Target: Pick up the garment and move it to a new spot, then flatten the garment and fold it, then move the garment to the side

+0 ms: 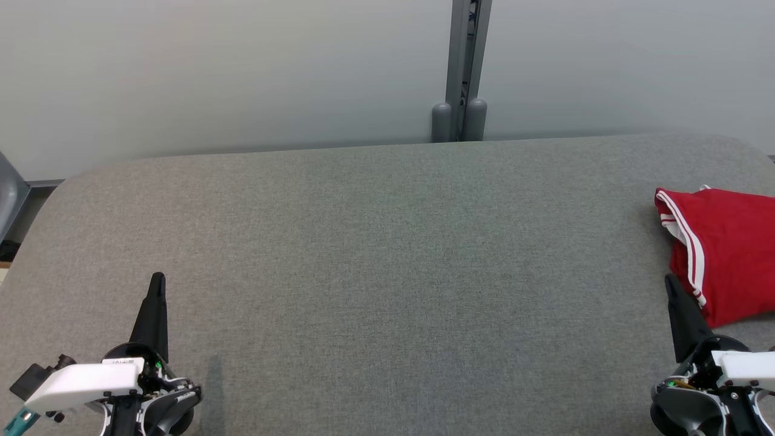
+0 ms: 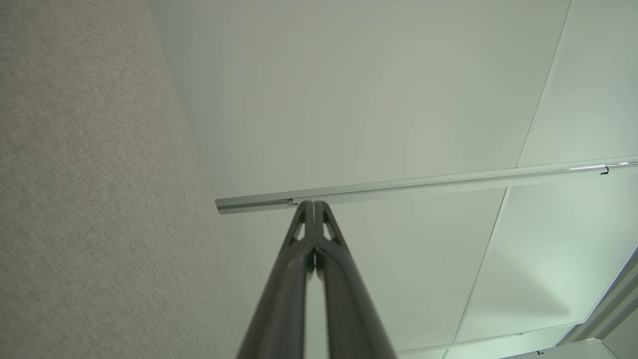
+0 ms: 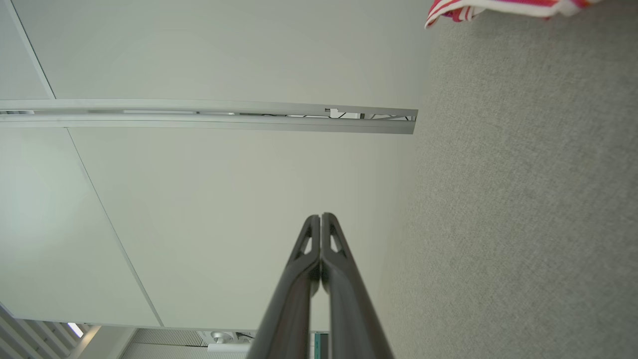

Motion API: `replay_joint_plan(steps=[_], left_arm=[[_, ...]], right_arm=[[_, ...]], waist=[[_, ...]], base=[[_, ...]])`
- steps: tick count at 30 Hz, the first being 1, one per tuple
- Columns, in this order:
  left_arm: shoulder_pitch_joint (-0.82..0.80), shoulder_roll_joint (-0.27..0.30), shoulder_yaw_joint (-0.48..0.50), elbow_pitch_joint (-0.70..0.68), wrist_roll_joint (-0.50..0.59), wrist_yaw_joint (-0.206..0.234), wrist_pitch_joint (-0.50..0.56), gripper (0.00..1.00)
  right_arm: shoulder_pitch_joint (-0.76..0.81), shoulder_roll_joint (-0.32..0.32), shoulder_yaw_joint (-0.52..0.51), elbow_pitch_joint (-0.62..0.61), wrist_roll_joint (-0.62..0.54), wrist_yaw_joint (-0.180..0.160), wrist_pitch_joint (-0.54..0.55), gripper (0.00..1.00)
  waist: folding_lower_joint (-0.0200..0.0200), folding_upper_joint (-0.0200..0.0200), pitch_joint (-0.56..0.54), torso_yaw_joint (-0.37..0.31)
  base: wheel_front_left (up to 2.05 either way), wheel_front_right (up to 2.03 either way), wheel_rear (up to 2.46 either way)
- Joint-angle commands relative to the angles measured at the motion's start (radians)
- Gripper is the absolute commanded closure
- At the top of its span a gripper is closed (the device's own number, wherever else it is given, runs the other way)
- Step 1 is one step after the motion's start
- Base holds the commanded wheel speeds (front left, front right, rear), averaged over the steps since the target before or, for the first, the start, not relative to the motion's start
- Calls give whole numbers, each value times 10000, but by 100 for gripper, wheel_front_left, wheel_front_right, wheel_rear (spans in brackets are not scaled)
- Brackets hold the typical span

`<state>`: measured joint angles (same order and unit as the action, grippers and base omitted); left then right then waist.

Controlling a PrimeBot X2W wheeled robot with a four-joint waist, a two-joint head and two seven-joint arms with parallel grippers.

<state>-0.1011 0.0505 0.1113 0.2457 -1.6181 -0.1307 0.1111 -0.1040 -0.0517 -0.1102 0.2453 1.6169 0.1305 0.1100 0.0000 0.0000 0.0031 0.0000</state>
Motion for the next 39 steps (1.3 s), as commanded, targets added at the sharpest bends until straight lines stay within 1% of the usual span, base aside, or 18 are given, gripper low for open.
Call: replay_joint_plan(steps=[1, 39], left_arm=[[-149, 21, 38, 9, 48, -46, 23, 100], [-151, 9, 58, 10, 63, -48, 37, 100]], right_arm=[[-99, -19, -28, 23, -41, 4, 47, 100], [-101, -11, -42, 24, -59, 4, 41, 100]], waist=[[0, 0, 0, 0], [0, 0, 0, 0]], base=[[0, 0, 0], [0, 0, 0]])
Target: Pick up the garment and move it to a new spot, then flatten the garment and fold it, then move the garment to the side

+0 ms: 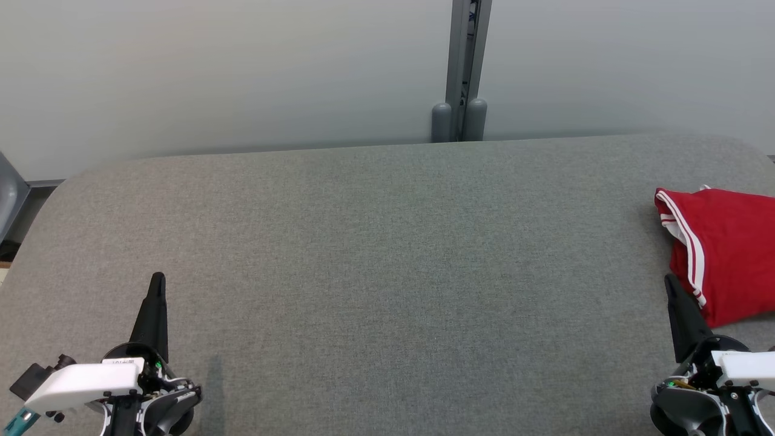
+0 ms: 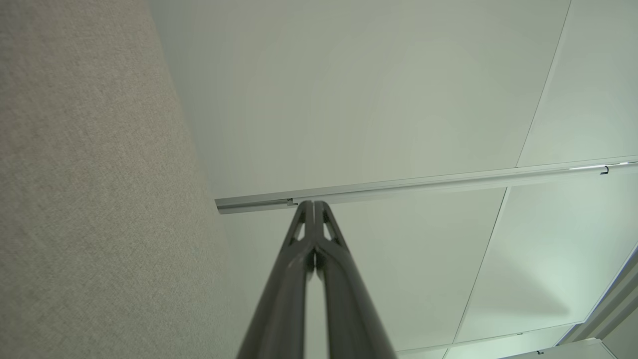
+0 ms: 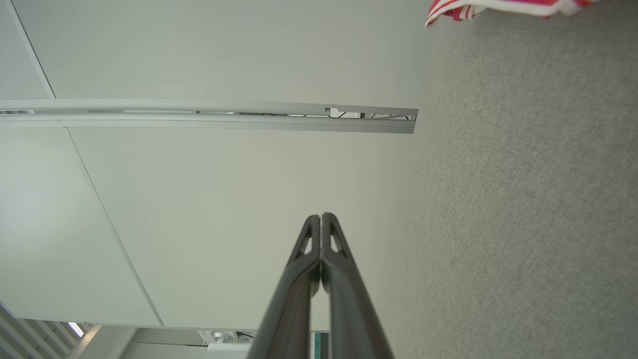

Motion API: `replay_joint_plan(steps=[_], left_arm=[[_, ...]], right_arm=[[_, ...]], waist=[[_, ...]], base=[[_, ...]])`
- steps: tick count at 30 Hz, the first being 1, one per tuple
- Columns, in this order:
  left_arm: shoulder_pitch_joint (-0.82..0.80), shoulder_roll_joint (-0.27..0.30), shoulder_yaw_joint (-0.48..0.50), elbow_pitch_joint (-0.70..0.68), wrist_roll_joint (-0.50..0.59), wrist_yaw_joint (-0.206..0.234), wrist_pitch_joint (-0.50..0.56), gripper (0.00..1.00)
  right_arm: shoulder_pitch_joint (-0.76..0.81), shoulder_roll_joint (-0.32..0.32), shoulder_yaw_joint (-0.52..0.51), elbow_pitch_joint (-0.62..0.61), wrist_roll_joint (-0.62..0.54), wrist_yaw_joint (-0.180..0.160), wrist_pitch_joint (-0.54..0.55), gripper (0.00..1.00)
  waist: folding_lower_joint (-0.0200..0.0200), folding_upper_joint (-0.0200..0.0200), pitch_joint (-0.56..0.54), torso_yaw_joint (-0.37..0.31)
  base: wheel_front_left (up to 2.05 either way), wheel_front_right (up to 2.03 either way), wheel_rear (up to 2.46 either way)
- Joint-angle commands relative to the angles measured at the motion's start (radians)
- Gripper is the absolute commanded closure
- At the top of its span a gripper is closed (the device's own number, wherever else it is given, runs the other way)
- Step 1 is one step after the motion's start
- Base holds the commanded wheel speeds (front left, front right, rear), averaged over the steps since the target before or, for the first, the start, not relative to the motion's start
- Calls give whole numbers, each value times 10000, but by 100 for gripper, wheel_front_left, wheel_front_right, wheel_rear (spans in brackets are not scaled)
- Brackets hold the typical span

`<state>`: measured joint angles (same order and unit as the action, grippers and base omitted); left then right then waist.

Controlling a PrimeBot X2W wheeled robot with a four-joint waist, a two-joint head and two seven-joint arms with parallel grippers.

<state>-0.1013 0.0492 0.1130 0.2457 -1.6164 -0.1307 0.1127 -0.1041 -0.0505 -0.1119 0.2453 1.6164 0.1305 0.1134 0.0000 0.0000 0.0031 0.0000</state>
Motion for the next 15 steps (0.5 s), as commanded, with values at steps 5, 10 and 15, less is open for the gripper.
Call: replay_joint_plan(steps=[5, 10, 15], left_arm=[[-149, 20, 42, 10, 48, -46, 25, 100], [-150, 19, 44, 10, 49, -48, 26, 100], [-150, 19, 47, 10, 49, -48, 28, 100]], right_arm=[[-101, -22, -26, 24, -50, 4, 8, 100], [-101, -21, -27, 24, -52, 4, 10, 100], [-101, -19, -29, 25, -52, 4, 10, 100]], waist=[[0, 0, 0, 0], [0, 0, 0, 0], [0, 0, 0, 0]], base=[[0, 0, 0], [0, 0, 0], [0, 0, 0]])
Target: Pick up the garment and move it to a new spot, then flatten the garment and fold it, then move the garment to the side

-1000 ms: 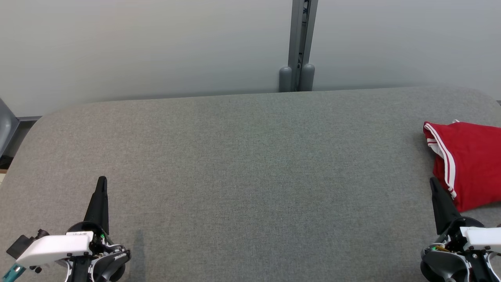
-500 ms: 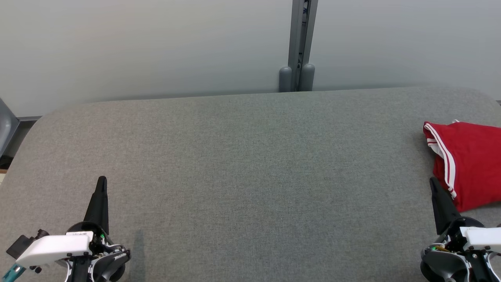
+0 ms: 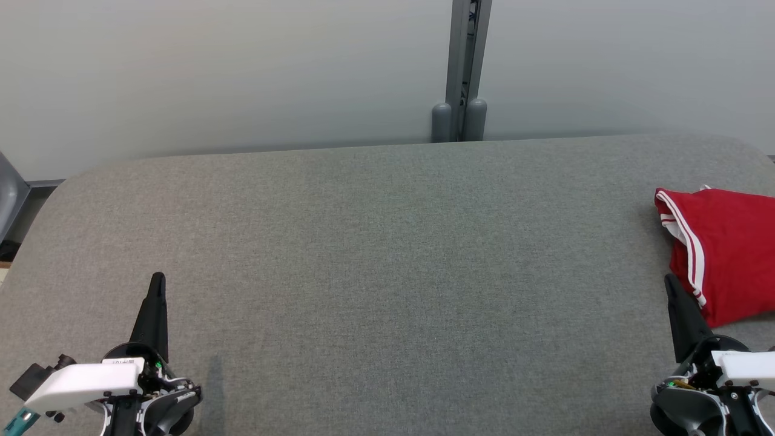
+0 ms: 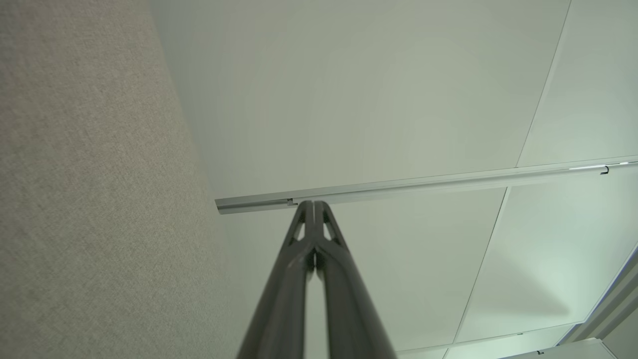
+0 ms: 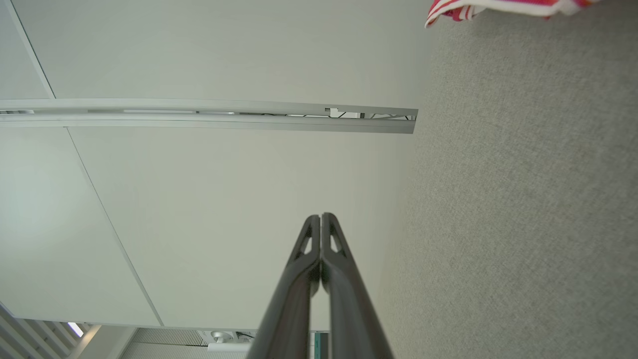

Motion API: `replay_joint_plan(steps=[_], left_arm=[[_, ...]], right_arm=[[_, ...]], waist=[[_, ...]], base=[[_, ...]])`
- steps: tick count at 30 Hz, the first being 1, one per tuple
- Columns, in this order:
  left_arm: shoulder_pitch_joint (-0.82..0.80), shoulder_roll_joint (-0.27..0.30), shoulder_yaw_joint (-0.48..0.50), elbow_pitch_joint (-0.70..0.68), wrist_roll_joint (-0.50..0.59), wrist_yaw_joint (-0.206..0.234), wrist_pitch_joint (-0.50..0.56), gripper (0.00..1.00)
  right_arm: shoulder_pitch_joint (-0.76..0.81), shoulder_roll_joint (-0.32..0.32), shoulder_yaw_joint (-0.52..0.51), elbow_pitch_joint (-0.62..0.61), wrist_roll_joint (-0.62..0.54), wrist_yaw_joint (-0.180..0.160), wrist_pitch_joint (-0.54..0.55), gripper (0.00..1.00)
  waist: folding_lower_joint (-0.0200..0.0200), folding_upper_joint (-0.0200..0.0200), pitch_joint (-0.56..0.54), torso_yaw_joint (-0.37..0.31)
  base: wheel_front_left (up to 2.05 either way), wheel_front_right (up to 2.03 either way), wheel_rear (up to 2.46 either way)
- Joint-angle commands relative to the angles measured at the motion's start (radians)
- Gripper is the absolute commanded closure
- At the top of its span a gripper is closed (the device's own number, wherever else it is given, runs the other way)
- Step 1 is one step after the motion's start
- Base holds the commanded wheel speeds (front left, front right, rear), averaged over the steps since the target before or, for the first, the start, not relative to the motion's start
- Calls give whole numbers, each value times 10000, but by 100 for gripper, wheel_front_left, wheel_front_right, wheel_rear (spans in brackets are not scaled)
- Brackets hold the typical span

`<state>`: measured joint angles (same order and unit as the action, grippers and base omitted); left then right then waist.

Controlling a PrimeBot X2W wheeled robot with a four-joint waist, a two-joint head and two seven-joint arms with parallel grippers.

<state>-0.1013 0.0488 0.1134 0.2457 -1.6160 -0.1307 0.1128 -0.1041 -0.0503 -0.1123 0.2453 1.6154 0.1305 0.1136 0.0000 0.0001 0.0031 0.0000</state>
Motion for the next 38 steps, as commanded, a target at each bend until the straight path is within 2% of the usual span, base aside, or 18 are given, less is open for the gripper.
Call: replay_joint_plan(steps=[1, 38], left_arm=[[-150, 22, 43, 10, 39, -48, 26, 100], [-151, 16, 51, 10, 41, -48, 31, 100]], right_arm=[[-101, -21, -25, 25, -43, 4, 9, 100], [-102, -18, -31, 23, -51, 6, 16, 100]], waist=[[0, -1, 0, 0], [0, -1, 0, 0]], base=[[0, 0, 0], [0, 0, 0]])
